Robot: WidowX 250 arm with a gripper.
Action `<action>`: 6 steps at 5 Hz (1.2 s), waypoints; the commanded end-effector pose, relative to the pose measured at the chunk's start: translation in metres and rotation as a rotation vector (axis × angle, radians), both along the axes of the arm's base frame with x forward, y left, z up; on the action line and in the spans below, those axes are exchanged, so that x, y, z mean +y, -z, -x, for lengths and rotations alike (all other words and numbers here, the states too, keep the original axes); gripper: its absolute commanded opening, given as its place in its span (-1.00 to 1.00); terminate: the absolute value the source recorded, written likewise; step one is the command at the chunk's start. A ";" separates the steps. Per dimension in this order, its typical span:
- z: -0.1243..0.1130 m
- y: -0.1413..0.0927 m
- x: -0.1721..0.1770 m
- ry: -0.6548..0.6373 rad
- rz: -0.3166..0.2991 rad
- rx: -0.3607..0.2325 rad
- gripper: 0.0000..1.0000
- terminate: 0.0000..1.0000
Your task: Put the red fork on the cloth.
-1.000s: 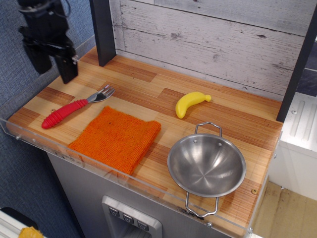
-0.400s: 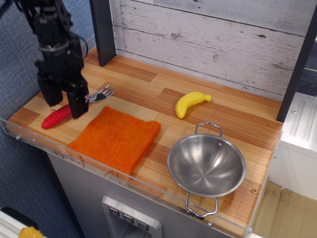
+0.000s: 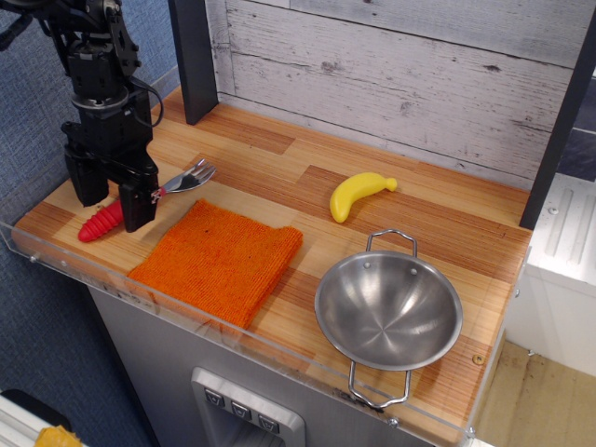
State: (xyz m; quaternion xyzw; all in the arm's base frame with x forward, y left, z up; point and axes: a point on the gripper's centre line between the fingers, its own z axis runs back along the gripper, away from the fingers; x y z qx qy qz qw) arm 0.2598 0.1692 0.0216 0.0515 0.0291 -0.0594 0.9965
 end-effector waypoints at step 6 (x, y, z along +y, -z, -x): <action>0.006 -0.024 0.004 -0.075 -0.015 -0.055 -1.00 -1.00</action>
